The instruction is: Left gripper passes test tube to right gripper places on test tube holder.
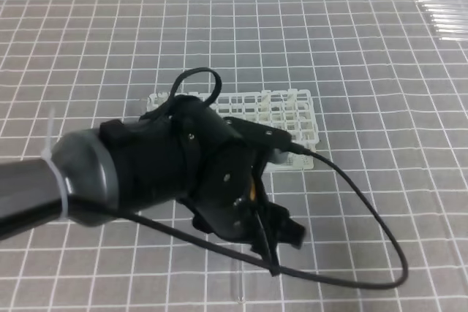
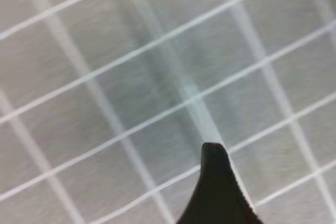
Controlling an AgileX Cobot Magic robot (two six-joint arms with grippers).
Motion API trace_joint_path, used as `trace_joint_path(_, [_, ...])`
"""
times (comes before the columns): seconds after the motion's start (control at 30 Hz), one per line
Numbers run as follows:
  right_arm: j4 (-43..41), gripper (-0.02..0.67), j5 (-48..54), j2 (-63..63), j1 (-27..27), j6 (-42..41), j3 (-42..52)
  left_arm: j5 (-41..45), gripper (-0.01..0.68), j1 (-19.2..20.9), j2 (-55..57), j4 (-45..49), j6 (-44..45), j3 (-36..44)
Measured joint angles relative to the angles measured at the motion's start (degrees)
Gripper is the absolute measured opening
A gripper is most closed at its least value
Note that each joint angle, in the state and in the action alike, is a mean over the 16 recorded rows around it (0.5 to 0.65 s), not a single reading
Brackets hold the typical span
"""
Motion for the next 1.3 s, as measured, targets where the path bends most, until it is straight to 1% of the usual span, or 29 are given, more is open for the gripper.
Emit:
trace_joint_path(0.07, [0.01,-0.013,-0.01,0.00,0.00,0.00,0.00,0.99,0.413,-0.41,0.51,2.44,-2.64,-0.78])
trace_joint_path(0.2, [0.04,-0.013,-0.01,0.00,0.00,0.00,0.00,2.60,0.413,-0.37,2.55,4.55,-5.04,-1.40])
trace_joint_path(0.7, [0.17,-0.013,0.25,0.00,0.00,0.00,0.00,3.20,0.407,0.55,9.98,4.45,-5.64,-1.46])
trace_joint_path(1.17, [0.51,-0.013,0.32,0.00,0.00,0.00,0.00,3.36,0.334,1.34,11.84,3.66,-3.76,-1.75])
trace_joint_path(1.3, [0.75,-0.013,0.32,0.00,0.00,-0.19,0.00,3.91,0.283,1.37,12.07,3.34,-2.43,-1.77])
